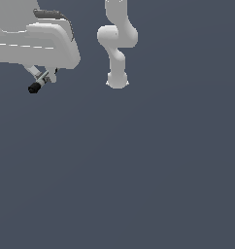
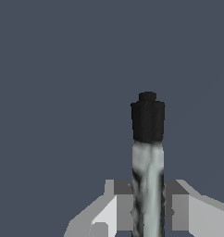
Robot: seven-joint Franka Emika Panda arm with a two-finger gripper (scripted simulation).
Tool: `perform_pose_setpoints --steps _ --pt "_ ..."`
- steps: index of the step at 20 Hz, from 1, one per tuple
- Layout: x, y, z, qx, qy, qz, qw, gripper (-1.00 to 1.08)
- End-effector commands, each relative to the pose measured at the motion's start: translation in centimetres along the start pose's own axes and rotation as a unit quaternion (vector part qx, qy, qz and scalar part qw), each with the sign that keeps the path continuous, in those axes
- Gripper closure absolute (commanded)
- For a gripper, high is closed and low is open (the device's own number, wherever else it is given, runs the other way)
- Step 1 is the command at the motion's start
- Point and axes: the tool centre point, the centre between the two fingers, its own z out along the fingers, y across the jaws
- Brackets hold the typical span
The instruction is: Pick up the object and move it to a goal position.
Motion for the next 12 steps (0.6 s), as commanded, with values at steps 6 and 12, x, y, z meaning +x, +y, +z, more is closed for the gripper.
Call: perform_pose_setpoints --steps 6,12 --pt "0.7 2.1 -3.8 0.000 0.000 0.000 1.0000 1.08" --pt "1.1 3.0 -5.4 0.000 0.000 0.000 1.0000 1.08"
